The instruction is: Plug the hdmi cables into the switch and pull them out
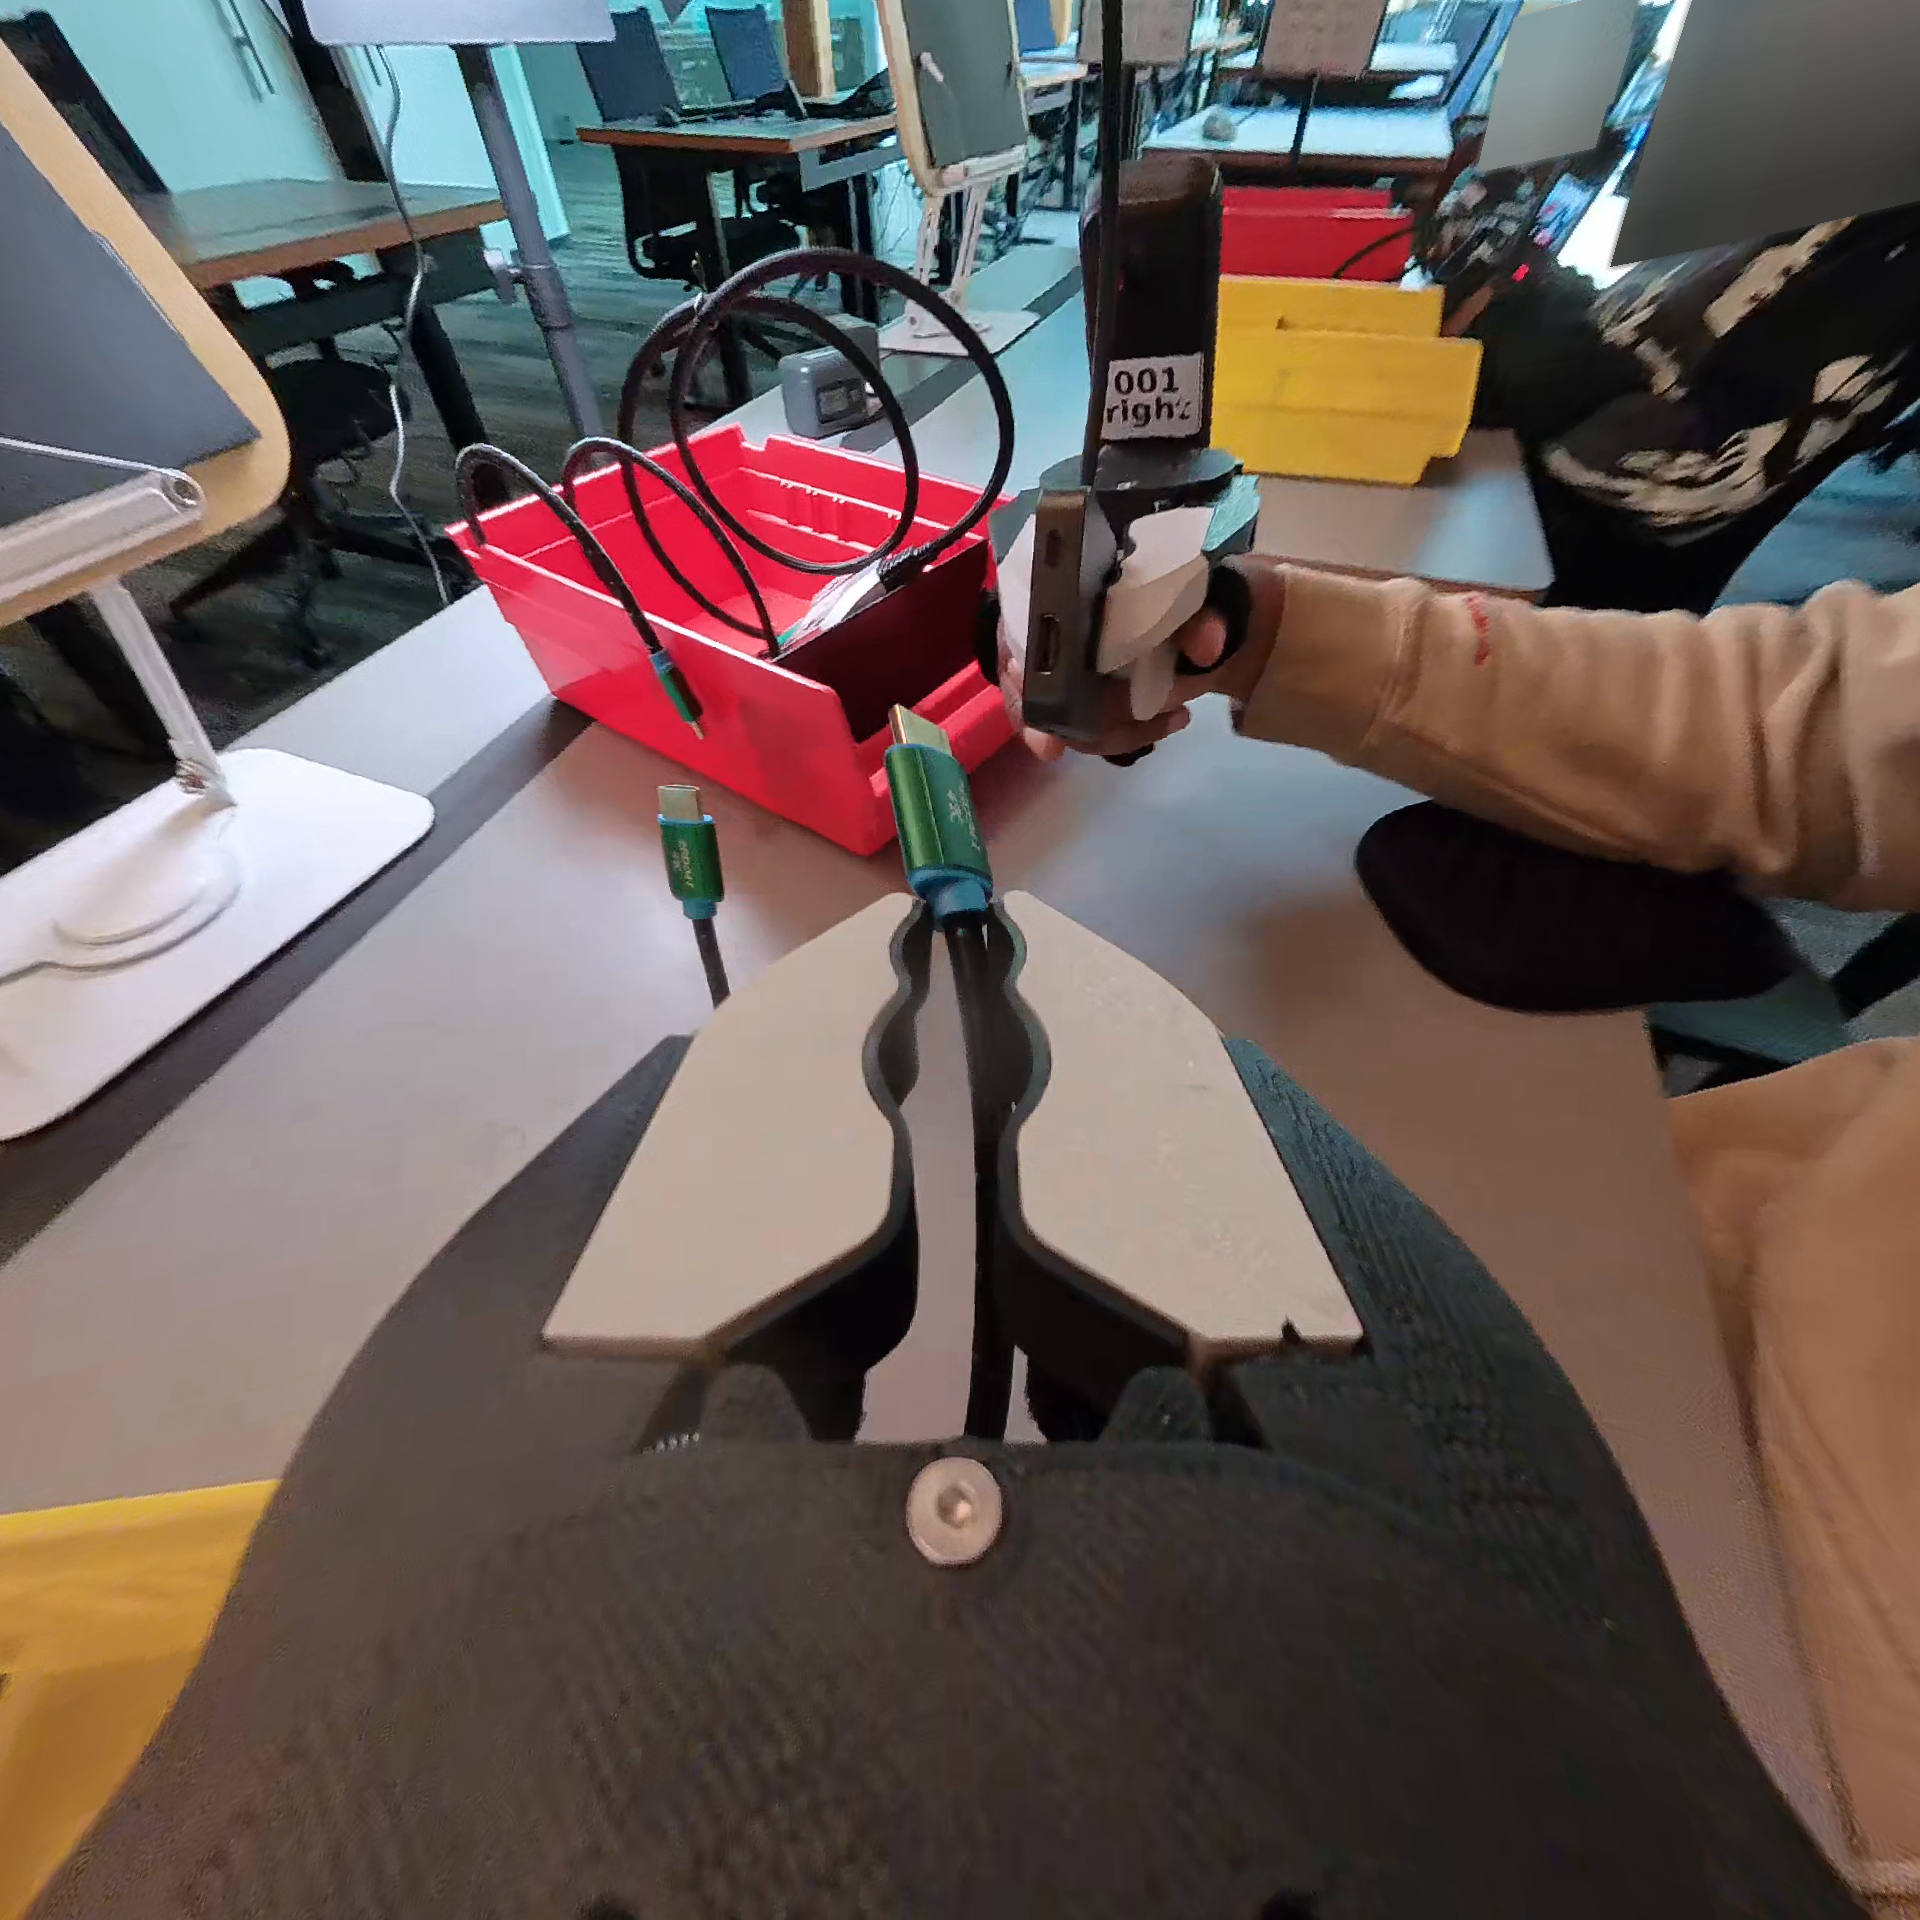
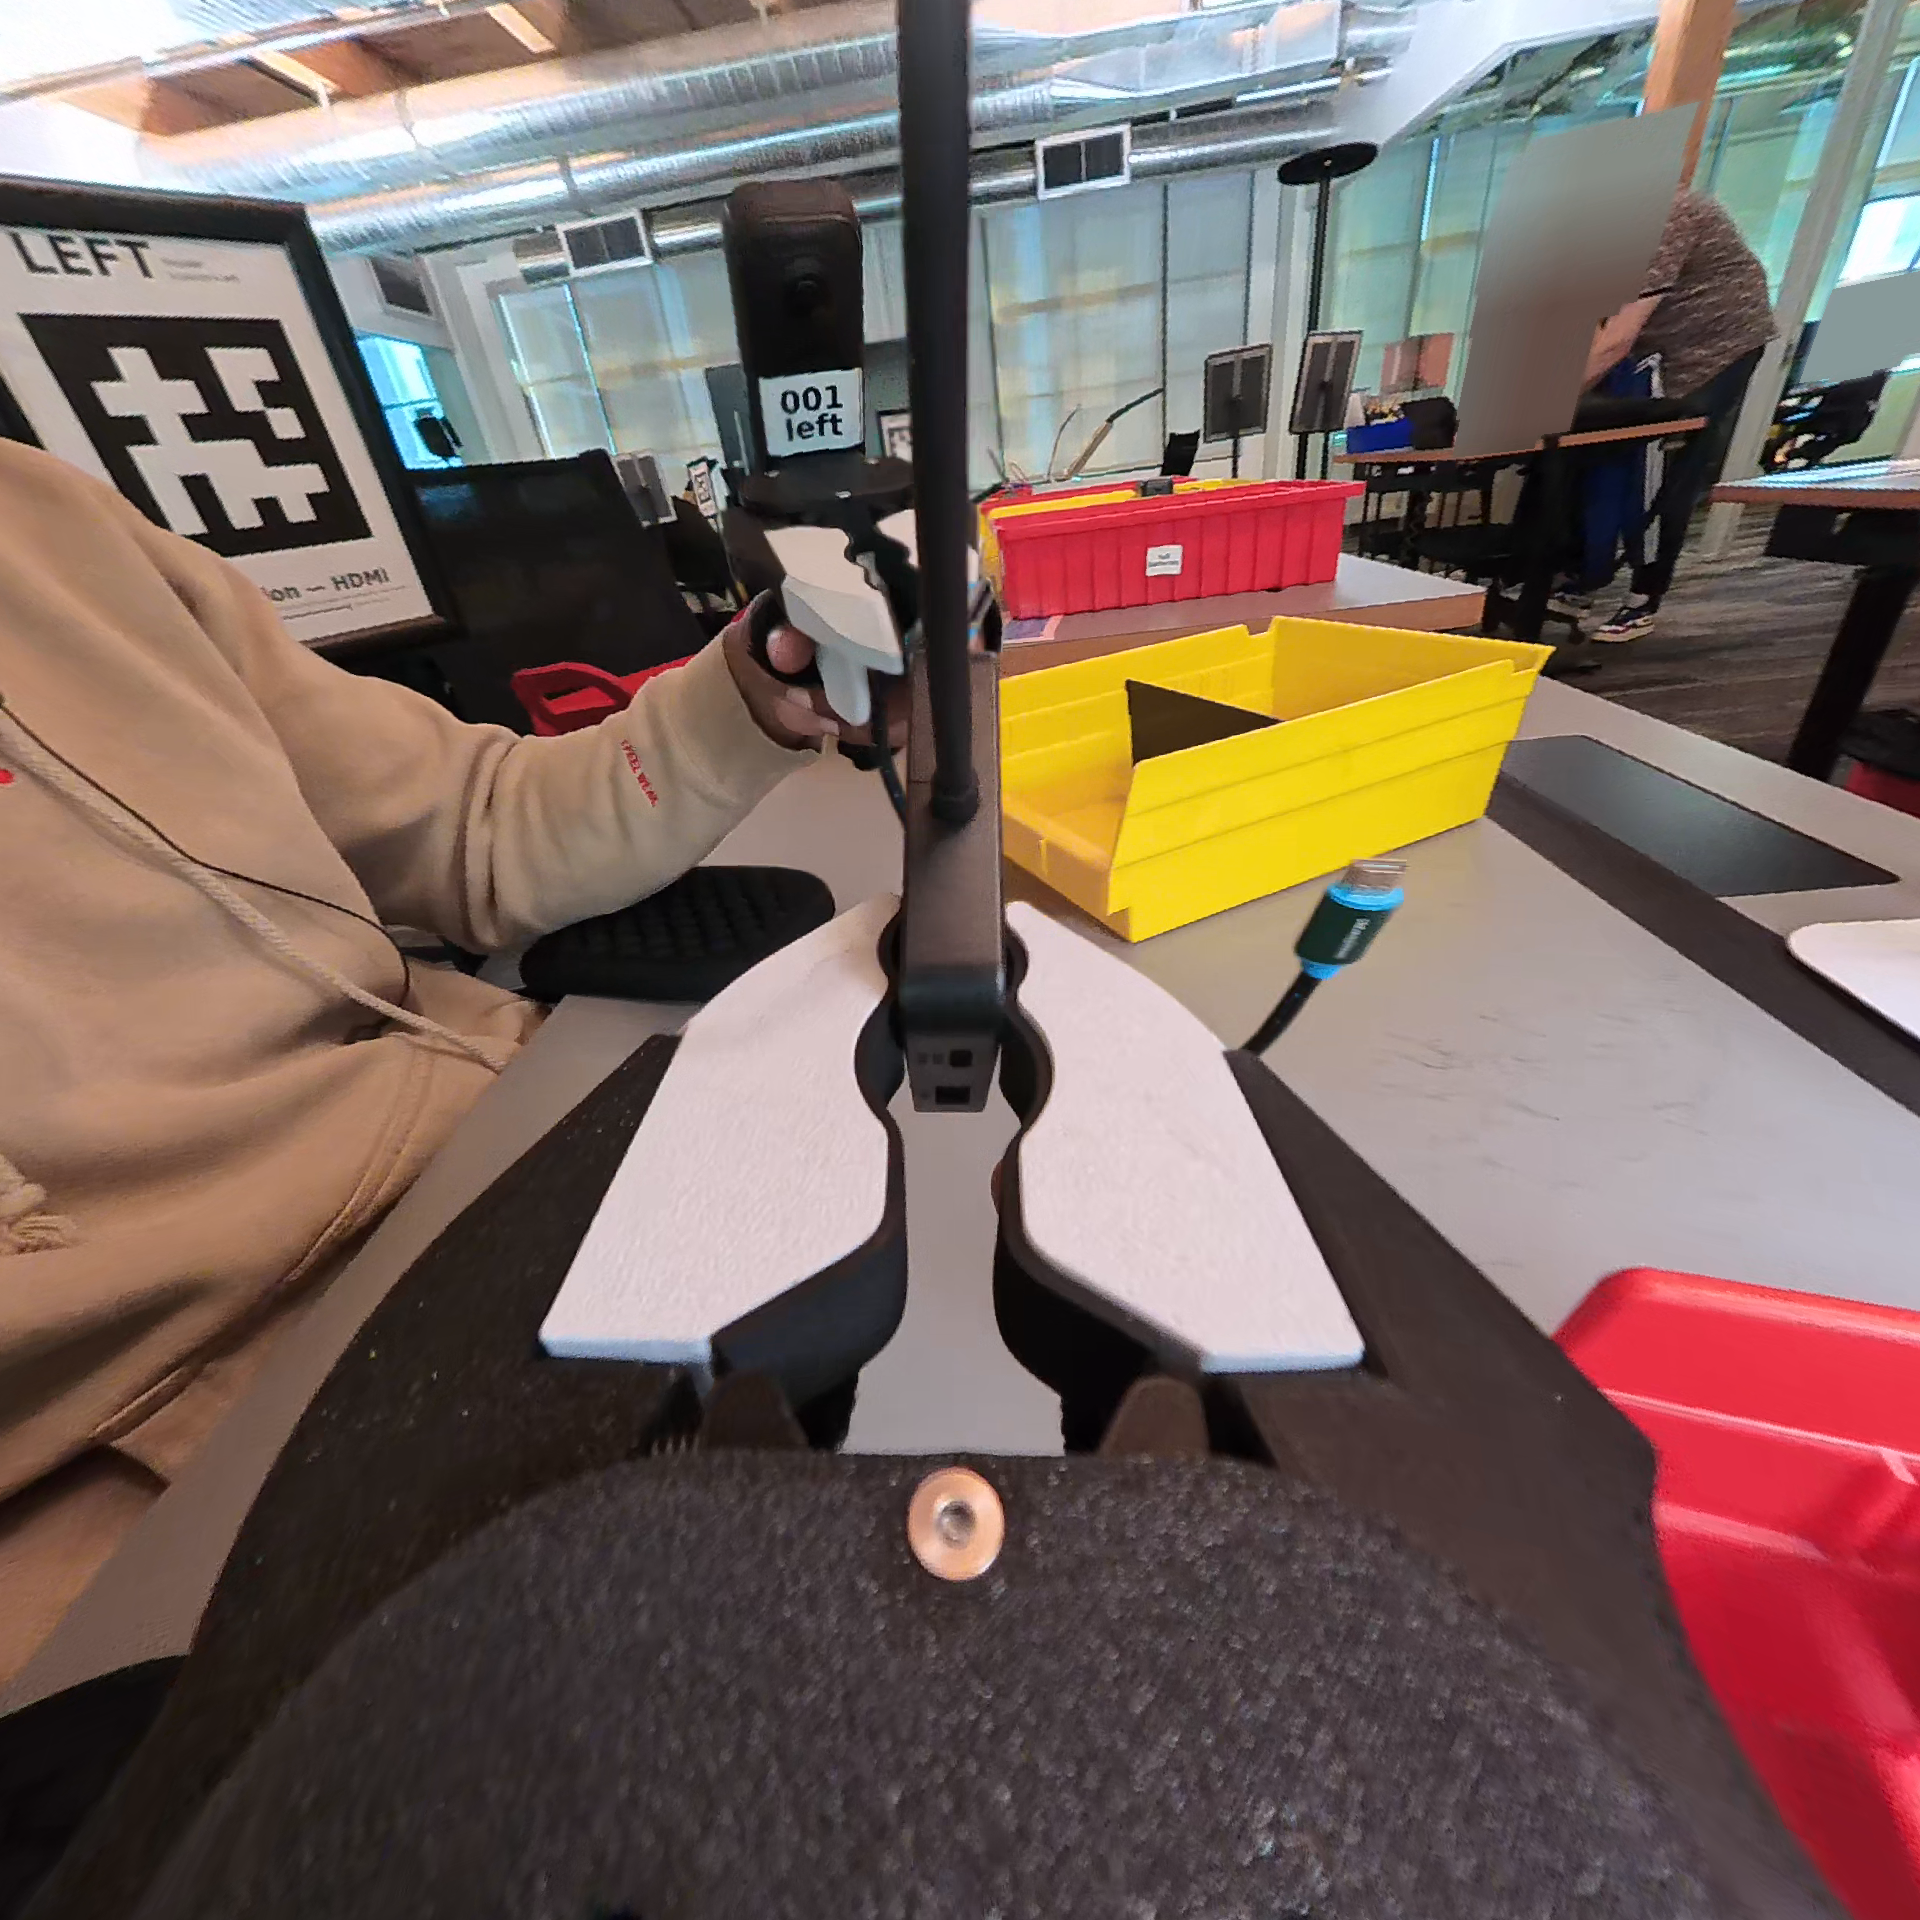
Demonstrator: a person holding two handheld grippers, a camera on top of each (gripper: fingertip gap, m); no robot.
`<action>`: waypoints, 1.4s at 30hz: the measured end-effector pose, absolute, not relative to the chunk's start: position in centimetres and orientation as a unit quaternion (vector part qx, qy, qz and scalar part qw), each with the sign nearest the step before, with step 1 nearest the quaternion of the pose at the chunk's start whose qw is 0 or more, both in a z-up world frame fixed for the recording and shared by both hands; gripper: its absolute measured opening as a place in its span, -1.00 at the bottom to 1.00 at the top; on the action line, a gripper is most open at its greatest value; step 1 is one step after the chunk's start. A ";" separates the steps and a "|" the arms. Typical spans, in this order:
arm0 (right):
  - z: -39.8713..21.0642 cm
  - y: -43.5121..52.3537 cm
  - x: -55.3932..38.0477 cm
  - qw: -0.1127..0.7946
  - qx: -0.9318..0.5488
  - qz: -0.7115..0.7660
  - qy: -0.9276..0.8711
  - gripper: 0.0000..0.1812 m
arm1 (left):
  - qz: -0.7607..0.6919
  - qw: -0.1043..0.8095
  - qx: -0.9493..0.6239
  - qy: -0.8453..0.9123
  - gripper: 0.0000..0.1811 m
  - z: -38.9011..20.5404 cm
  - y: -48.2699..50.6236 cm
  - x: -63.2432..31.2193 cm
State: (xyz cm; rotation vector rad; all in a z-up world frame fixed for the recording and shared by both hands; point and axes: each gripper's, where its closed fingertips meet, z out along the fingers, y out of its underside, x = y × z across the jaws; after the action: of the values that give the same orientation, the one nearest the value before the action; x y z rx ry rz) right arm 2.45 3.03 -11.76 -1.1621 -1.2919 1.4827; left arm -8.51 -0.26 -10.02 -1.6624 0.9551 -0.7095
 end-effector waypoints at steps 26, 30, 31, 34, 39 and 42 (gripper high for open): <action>-17.0 0.9 1.0 0.324 -0.509 0.500 -0.621 -0.85 | 0.035 0.566 -0.559 0.606 -0.89 -17.5 -0.1 -4.6; -18.3 0.8 0.9 0.308 -0.523 0.474 -0.638 -0.85 | 0.025 0.552 -0.552 0.625 -0.89 -18.4 -0.5 -4.8; -18.7 0.8 0.8 0.304 -0.526 0.466 -0.643 -0.85 | 0.019 0.550 -0.550 0.629 -0.89 -18.5 -0.7 -4.7; -19.5 0.5 0.7 0.288 -0.530 0.455 -0.655 -0.85 | 0.013 0.528 -0.556 0.642 -0.89 -19.4 -1.0 -4.8; -20.1 0.2 0.5 0.279 -0.530 0.448 -0.664 -0.85 | -0.015 0.508 -0.566 0.649 -0.89 -20.3 -1.3 -4.9; -20.1 0.0 0.4 0.277 -0.528 0.450 -0.665 -0.85 | -0.029 0.500 -0.572 0.649 -0.89 -20.6 -1.4 -5.0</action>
State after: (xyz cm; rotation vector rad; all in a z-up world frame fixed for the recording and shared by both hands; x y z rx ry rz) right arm 0.43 -0.02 -20.06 -1.4170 -1.7851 1.2095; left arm -4.98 -1.44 -20.62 -1.3829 1.5700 -0.0695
